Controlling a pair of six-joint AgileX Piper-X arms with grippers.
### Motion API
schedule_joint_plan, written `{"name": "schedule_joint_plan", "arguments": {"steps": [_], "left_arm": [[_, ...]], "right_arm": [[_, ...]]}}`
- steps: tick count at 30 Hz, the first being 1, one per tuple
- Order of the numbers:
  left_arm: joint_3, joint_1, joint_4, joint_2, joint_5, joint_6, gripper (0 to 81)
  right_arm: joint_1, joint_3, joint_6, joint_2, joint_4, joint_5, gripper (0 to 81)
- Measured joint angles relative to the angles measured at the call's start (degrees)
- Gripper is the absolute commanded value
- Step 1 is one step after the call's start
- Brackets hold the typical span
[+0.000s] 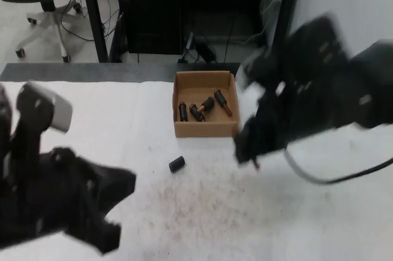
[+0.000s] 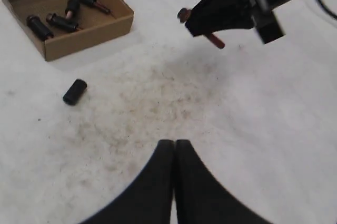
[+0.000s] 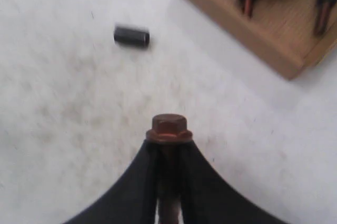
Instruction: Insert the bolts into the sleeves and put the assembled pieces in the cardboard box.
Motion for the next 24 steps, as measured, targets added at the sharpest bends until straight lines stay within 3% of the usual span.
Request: {"name": "schedule_joint_plan", "arguments": {"steps": [8,13,14,21,24], "left_arm": [[-13.6,0.0,-1.3,28.2,4.8,-0.1,0.3],[-30.2,0.0,6.4,47.1,5.8,0.8,0.3],[-38.3,-0.2,12.6,54.2,5.8,2.8,0.3],[-61.1,-2.9,31.0,71.1,-7.3,15.1,0.7],[-64.0,-4.7,33.8,73.1,-12.2,20.6,6.7]], "right_arm": [[-3.8,0.0,3.6,-14.4,0.8,-5.8,0.8],[-5.7,0.0,4.1,-19.5,1.3,-7.4,0.8],[-6.2,0.0,4.1,-20.1,1.3,-7.3,0.8],[-9.0,0.0,4.1,-21.2,1.3,-8.8,0.8],[-10.3,0.0,4.1,-21.2,1.4,-9.7,0.8]]}}
